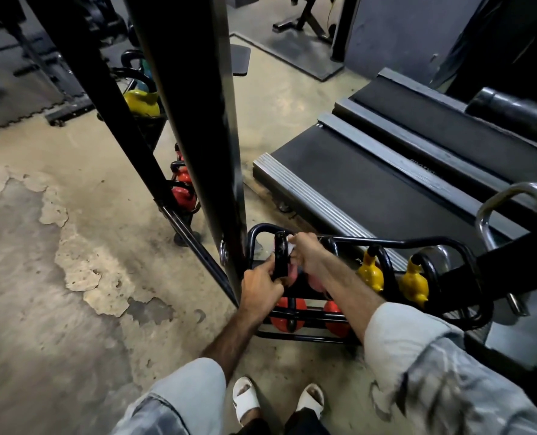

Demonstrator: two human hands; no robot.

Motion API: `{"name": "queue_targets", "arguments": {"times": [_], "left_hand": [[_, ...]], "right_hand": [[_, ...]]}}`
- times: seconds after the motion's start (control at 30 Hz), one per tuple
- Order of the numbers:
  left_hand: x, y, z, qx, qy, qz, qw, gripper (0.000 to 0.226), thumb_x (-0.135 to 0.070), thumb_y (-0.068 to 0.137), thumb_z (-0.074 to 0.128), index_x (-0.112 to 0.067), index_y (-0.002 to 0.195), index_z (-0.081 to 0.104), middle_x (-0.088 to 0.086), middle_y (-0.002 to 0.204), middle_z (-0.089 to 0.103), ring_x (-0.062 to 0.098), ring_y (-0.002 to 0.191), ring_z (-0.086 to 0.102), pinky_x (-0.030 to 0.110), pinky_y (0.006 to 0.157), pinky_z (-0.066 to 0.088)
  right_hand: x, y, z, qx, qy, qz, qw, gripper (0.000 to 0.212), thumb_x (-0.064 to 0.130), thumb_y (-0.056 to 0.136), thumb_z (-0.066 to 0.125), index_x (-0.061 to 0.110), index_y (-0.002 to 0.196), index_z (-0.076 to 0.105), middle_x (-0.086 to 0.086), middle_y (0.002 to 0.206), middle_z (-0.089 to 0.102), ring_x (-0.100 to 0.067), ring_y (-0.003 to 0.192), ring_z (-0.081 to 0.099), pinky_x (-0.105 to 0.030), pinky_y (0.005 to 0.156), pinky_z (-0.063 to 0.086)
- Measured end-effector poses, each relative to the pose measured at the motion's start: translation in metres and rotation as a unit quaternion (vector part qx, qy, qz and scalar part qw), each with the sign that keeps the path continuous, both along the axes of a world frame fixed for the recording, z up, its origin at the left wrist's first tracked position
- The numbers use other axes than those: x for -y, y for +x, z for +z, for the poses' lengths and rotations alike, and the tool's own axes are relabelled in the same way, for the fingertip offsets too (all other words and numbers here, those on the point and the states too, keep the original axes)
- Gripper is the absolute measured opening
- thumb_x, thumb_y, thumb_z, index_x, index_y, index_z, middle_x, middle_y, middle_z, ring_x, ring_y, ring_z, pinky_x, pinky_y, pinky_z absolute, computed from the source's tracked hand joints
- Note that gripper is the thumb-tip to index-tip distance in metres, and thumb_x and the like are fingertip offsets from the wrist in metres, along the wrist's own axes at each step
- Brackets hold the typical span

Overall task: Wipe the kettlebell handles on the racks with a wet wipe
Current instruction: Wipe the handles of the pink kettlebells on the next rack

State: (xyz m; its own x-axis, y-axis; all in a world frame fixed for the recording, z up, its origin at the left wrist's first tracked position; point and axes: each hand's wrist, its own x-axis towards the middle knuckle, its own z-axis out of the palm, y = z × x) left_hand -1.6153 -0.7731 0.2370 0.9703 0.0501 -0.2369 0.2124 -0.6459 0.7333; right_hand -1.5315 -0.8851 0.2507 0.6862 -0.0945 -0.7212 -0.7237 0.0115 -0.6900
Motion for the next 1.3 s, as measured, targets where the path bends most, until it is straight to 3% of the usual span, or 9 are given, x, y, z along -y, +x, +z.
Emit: {"name": "queue_targets", "arguments": {"times": [0.17,0.27,0.37,0.47,0.6,0.67,0.77,1.13,1.3], "left_hand": [[0.003,-0.001,0.004,-0.009,-0.02,0.013,1.0,0.042,-0.044,0.076,0.069,-0.034,0.115,0.059,-0.008,0.09,0.072,0.011,0.092,0.065,0.022,0.078,0.049],[0.002,-0.002,0.007,-0.012,-0.011,0.012,1.0,0.042,-0.043,0.077,0.069,-0.034,0.117,0.06,-0.006,0.089,0.071,0.015,0.091,0.063,0.019,0.074,0.043],[0.002,-0.003,0.009,-0.008,-0.007,0.004,1.0,0.043,-0.034,0.077,0.067,-0.037,0.119,0.058,-0.005,0.095,0.073,0.016,0.095,0.065,0.019,0.076,0.045],[0.001,-0.002,0.008,-0.014,-0.008,0.005,1.0,0.042,-0.031,0.074,0.068,-0.037,0.115,0.058,-0.004,0.092,0.073,0.019,0.093,0.066,0.027,0.08,0.052],[0.001,0.0,0.008,-0.012,0.015,0.007,1.0,0.039,-0.016,0.076,0.06,-0.026,0.113,0.063,0.004,0.101,0.072,0.029,0.101,0.062,0.03,0.085,0.049],[0.001,0.0,0.007,-0.012,0.007,0.011,1.0,0.038,-0.017,0.078,0.062,-0.023,0.116,0.063,0.003,0.107,0.071,0.026,0.107,0.061,0.029,0.089,0.047],[0.001,-0.001,0.007,-0.012,-0.009,0.008,1.0,0.041,-0.027,0.077,0.068,-0.031,0.117,0.062,0.0,0.103,0.072,0.021,0.102,0.063,0.025,0.084,0.048],[-0.001,-0.002,0.002,-0.003,-0.023,0.01,1.0,0.05,-0.03,0.075,0.068,-0.037,0.123,0.058,-0.004,0.097,0.073,0.017,0.096,0.065,0.023,0.08,0.05],[-0.004,-0.002,-0.004,-0.005,-0.033,0.012,0.999,0.056,-0.03,0.072,0.07,-0.038,0.126,0.055,-0.004,0.097,0.073,0.014,0.096,0.065,0.022,0.081,0.05]], "right_hand": [[-0.009,0.011,-0.013,-0.098,0.143,-0.099,0.98,0.036,0.01,0.1,0.026,-0.005,0.083,0.054,-0.019,0.084,0.057,-0.031,0.074,0.055,-0.041,0.093,0.044],[-0.016,0.007,-0.01,-0.045,0.123,-0.082,0.988,0.035,0.002,0.087,0.032,-0.017,0.094,0.061,-0.031,0.094,0.065,-0.036,0.074,0.063,-0.037,0.072,0.055],[-0.015,-0.015,-0.006,0.02,0.077,-0.053,0.995,0.03,0.004,0.084,0.039,-0.002,0.085,0.068,-0.025,0.08,0.07,-0.026,0.056,0.067,-0.03,0.049,0.054],[-0.004,-0.038,-0.014,0.135,-0.065,0.002,0.989,0.022,0.024,0.098,0.049,0.02,0.119,0.054,-0.004,0.105,0.067,-0.013,0.084,0.068,-0.032,0.071,0.058],[0.007,-0.056,-0.019,0.311,-0.202,0.163,0.914,0.036,0.018,0.102,0.047,0.014,0.137,0.045,0.0,0.129,0.059,-0.004,0.116,0.054,-0.016,0.097,0.045],[0.008,-0.053,-0.016,0.349,-0.225,0.182,0.891,0.031,0.011,0.1,0.049,0.012,0.13,0.056,-0.002,0.121,0.066,-0.005,0.109,0.06,-0.004,0.088,0.042],[0.004,-0.035,-0.02,0.382,-0.273,0.184,0.863,0.024,0.005,0.097,0.054,0.012,0.116,0.068,-0.005,0.103,0.074,-0.011,0.092,0.068,-0.009,0.076,0.047],[0.0,0.015,-0.026,0.342,-0.396,0.211,0.825,0.019,0.022,0.092,0.061,0.019,0.105,0.074,-0.005,0.104,0.07,-0.022,0.095,0.066,-0.035,0.079,0.054],[0.004,-0.002,-0.032,0.383,-0.377,0.23,0.811,0.019,0.022,0.093,0.063,0.011,0.102,0.075,-0.009,0.099,0.067,-0.02,0.092,0.063,-0.022,0.082,0.048]]}}
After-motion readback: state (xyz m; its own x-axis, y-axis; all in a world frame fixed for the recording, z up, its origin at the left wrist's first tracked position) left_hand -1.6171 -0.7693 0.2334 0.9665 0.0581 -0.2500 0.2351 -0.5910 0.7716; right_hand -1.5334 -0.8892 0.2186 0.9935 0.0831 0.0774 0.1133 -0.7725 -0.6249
